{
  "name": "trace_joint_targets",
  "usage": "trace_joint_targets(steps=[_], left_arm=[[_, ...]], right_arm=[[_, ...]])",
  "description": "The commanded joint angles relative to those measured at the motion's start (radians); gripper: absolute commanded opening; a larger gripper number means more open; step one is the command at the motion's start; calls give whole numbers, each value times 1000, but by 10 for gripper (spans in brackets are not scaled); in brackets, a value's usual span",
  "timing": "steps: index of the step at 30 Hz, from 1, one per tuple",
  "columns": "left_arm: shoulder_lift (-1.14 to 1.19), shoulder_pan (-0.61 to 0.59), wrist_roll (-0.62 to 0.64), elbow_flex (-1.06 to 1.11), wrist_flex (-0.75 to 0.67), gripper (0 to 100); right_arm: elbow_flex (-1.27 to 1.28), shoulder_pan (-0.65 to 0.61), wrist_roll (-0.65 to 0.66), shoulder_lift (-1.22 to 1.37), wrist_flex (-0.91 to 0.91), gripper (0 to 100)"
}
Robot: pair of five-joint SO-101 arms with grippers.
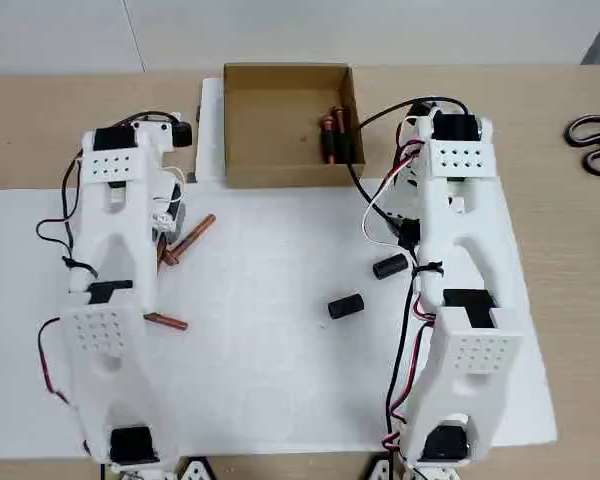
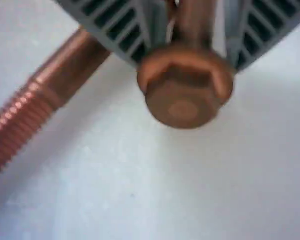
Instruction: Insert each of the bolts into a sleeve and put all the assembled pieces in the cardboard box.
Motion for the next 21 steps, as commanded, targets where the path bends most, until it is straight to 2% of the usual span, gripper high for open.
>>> trace_joint_targets(steps=[1,10,15,21], left_arm=[[12,-2,-5,-58,-2,85],[124,0,-3,-116,-3,81],[178,2,-2,-139,2,4],[173,5,-2,-151,8,6]], right_arm=[[-3,2,9,-70,15,3],[-3,1,9,-70,12,3],[-3,1,9,-70,10,3],[-9,1,9,-71,8,3]])
